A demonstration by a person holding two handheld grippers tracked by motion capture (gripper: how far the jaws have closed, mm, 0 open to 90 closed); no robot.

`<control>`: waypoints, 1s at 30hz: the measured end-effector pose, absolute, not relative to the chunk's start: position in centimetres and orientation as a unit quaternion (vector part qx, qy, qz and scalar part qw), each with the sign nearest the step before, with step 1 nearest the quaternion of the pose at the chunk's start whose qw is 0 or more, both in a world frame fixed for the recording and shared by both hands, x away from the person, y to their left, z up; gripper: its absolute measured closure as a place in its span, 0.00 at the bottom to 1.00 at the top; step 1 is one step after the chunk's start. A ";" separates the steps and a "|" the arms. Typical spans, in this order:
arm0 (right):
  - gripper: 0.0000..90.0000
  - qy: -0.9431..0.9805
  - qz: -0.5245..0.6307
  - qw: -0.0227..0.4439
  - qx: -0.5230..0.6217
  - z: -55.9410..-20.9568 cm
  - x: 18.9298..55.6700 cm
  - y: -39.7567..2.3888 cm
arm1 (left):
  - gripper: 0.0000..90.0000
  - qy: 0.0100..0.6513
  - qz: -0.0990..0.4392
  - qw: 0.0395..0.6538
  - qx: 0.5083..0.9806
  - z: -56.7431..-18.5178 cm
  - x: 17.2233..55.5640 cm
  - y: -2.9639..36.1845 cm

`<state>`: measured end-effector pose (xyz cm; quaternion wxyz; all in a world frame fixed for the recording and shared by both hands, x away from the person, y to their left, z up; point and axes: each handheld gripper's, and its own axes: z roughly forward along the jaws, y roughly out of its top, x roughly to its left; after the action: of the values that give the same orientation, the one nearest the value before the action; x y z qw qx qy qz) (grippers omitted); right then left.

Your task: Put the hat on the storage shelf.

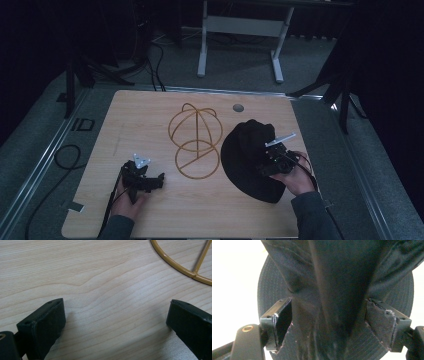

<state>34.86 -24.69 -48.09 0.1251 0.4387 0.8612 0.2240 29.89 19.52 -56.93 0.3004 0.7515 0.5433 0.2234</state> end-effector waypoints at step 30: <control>0.46 0.872 0.168 0.065 0.456 -47.4 38.1 -22.9 | 0.03 0.543 0.223 0.300 0.752 -56.9 29.9 19.5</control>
<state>38.13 -22.87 -47.42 0.0646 0.4556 0.8717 0.1684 29.89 19.53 -56.93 0.3004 0.7515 0.5432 0.2234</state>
